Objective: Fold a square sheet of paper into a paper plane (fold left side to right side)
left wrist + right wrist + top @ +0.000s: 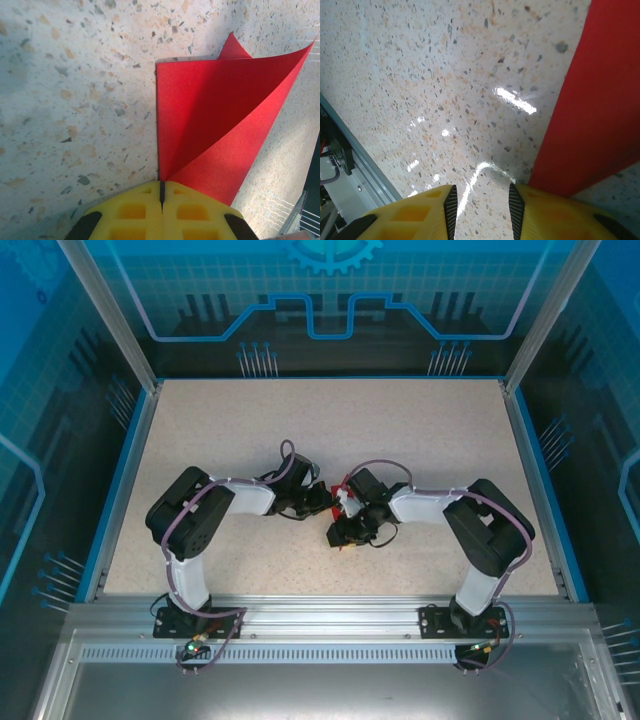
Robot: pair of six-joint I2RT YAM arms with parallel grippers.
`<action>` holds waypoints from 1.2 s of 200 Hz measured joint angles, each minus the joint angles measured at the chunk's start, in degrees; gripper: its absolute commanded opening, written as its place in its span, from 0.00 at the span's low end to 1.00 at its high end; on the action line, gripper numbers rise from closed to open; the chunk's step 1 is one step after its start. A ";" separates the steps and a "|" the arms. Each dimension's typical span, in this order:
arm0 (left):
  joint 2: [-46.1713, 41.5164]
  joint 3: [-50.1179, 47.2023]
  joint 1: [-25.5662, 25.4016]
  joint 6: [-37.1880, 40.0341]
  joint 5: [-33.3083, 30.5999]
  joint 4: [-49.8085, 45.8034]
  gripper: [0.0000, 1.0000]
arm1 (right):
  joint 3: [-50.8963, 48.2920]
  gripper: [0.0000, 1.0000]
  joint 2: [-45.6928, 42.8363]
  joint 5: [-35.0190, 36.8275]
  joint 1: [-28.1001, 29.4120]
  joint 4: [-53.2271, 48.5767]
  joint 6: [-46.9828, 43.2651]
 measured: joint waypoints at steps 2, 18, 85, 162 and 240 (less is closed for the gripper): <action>0.00 0.00 0.02 0.00 0.00 0.00 0.00 | -0.02 0.36 -0.04 0.02 0.02 0.00 0.00; 0.00 0.00 0.04 0.00 0.04 0.00 0.00 | -0.17 0.36 -0.24 0.02 0.26 -0.26 0.00; 0.04 0.00 0.04 0.00 0.04 0.07 0.00 | -1.51 0.36 -1.95 -0.85 1.01 -2.43 0.00; 0.07 0.00 0.07 0.00 0.04 0.11 0.00 | 1.14 0.27 -11.41 -5.16 -11.39 -4.42 -1.07; 0.07 0.00 0.09 0.00 0.04 0.31 0.00 | 8.20 0.24 0.52 -2.60 -12.15 0.55 3.10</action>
